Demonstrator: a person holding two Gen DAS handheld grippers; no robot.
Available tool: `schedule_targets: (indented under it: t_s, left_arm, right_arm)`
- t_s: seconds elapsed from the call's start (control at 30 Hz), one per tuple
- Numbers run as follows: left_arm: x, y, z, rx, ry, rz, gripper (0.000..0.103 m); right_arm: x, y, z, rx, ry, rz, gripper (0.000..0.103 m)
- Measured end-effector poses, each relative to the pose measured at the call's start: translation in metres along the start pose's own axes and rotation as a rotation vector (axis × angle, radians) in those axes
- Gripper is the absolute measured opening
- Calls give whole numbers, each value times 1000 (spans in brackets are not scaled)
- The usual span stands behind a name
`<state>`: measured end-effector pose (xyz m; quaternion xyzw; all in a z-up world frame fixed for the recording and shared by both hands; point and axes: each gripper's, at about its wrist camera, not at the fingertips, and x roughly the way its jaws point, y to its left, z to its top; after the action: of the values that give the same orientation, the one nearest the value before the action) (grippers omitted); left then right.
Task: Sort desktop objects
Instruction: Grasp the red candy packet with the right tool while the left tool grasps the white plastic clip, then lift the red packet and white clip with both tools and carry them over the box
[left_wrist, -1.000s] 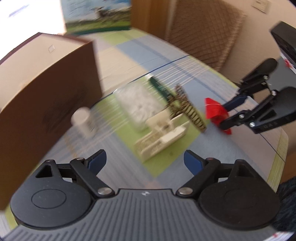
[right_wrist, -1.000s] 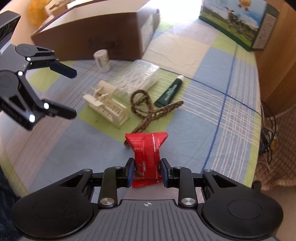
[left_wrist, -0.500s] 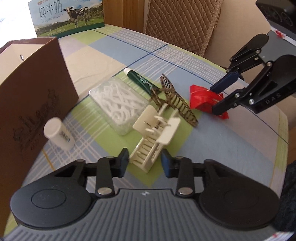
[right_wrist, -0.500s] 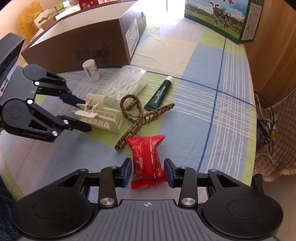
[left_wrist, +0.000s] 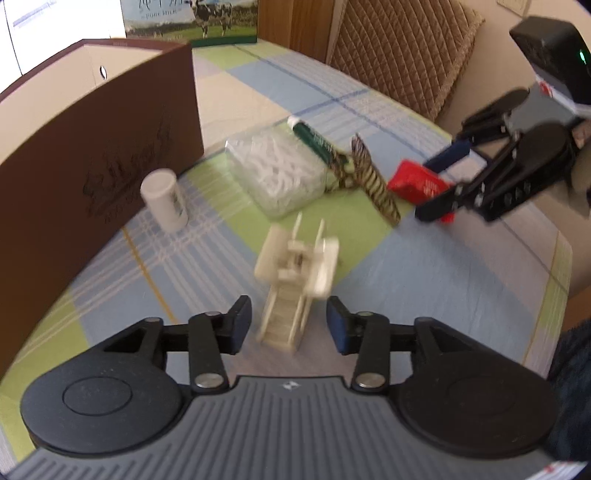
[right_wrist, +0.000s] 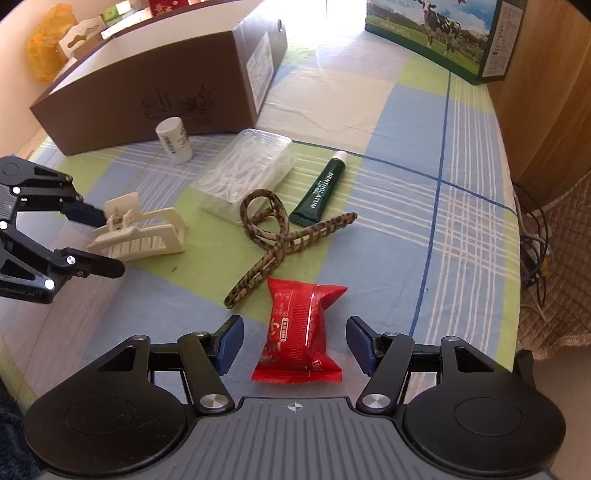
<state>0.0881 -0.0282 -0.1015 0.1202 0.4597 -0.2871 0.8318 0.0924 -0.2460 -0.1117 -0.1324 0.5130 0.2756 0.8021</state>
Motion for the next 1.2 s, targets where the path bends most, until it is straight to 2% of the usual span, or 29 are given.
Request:
schedule_targets:
  t_s: [0.17,0.23,0.3,0.37,0.4,0.73,1.2]
  left_arm:
    - [18,-13,13,51,9,35,39]
    - [20,-13,14,52,17,49,29]
    - [20,-11,13,39,17,55,29]
    - [17,-10,11,37,17,73,29]
    - [16,-10,9,31,18,78,29]
    - [-13,5,-19,-103,21,139,28]
    - [-77,20,-32,-217,-78,238,28]
  right_arm:
    - [2,-3,-1,23,-1,-16,59]
    - [3,-4,-2,28,-7,-28,57]
    - [2,-3,-3,24,-24,-47,45]
    - [2,-3,-3,20,-35,-57,27]
    - [1,-3,-4,21,-36,-54,25]
    - [-10,8,-9,9,22,-14,23]
    - [-32,68,25,-68,-56,162,23]
